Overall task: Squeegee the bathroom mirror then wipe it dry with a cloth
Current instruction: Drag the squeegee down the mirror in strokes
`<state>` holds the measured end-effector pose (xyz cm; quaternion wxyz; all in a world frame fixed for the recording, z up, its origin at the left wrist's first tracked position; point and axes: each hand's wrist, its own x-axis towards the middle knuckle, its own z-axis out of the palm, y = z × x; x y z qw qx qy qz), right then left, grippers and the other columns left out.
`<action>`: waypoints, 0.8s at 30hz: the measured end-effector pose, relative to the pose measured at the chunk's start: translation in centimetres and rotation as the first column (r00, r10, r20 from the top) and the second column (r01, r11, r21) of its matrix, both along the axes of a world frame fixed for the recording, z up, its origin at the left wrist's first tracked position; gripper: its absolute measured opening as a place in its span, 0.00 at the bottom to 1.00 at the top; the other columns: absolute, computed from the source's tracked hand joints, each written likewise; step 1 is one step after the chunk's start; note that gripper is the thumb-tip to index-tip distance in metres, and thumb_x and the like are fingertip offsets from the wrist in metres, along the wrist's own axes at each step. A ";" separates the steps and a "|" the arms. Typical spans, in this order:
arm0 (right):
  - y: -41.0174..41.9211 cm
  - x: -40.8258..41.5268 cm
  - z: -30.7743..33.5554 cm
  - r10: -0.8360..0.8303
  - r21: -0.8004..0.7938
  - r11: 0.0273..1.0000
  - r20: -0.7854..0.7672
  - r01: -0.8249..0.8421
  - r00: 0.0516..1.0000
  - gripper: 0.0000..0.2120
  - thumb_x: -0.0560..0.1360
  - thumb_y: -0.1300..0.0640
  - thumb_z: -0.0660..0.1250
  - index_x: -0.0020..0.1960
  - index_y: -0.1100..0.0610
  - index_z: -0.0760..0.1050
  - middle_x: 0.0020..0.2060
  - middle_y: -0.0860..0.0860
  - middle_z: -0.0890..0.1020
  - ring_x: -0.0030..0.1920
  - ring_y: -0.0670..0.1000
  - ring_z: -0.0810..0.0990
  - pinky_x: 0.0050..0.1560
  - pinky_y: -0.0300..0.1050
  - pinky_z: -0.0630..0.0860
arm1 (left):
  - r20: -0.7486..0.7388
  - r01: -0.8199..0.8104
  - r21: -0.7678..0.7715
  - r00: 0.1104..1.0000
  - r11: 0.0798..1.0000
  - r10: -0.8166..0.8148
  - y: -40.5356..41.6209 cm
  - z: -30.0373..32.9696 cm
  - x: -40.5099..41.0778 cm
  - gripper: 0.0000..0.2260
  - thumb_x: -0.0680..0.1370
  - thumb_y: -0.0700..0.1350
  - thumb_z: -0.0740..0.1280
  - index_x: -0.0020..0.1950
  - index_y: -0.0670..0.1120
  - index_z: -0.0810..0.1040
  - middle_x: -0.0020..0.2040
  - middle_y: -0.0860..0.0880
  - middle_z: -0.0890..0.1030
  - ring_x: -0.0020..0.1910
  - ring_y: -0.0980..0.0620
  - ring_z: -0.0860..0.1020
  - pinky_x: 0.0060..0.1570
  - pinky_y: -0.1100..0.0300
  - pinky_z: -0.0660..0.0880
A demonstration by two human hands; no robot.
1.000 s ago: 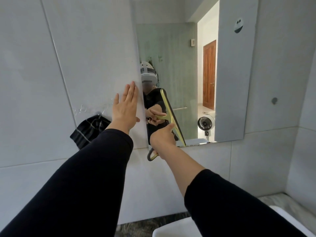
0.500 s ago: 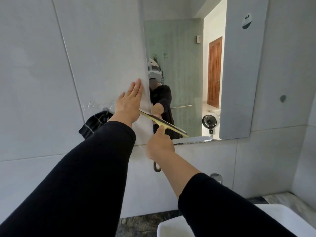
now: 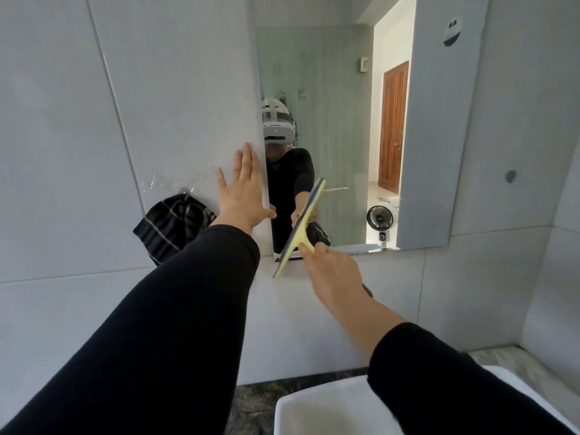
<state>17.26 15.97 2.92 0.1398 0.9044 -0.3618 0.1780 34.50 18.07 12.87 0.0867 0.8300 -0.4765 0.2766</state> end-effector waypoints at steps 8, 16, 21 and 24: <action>-5.8 -5.8 2.2 -0.002 -0.349 0.931 -0.295 -0.106 0.956 0.24 0.81 0.62 0.55 0.75 0.48 0.58 0.48 0.52 0.74 0.31 0.51 0.69 0.24 0.43 0.53 | -0.186 -0.069 -0.053 0.981 0.996 0.058 -1.0 -3.9 -2.2 0.55 0.71 0.62 0.70 0.76 0.40 0.32 0.77 0.45 0.31 0.77 0.48 0.34 0.72 0.35 0.44; -10.7 -11.7 3.2 -0.042 -0.407 0.905 -0.369 -0.121 0.928 0.24 0.81 0.62 0.52 0.74 0.43 0.59 0.51 0.50 0.77 0.41 0.52 0.78 0.25 0.42 0.54 | -0.268 -0.137 -0.092 0.957 0.986 0.108 -2.4 -5.7 -7.3 0.55 0.72 0.62 0.69 0.75 0.40 0.30 0.77 0.45 0.32 0.77 0.48 0.35 0.73 0.35 0.44; -15.5 -17.6 3.0 -0.062 -0.404 0.909 -0.384 -0.107 0.921 0.26 0.81 0.61 0.52 0.74 0.40 0.56 0.50 0.49 0.77 0.43 0.50 0.80 0.27 0.41 0.60 | -0.259 -0.150 -0.113 0.959 0.982 0.116 -4.8 -6.4 -11.6 0.53 0.73 0.62 0.68 0.76 0.41 0.31 0.77 0.46 0.31 0.77 0.48 0.35 0.72 0.35 0.42; -17.7 -21.4 3.4 -0.104 -0.402 0.913 -0.383 -0.065 0.918 0.27 0.82 0.60 0.51 0.75 0.38 0.53 0.48 0.48 0.77 0.41 0.49 0.78 0.33 0.41 0.66 | -0.226 -0.121 -0.117 0.970 0.986 0.092 -7.0 -6.9 -14.7 0.53 0.73 0.62 0.68 0.76 0.41 0.32 0.78 0.46 0.32 0.77 0.47 0.36 0.72 0.35 0.43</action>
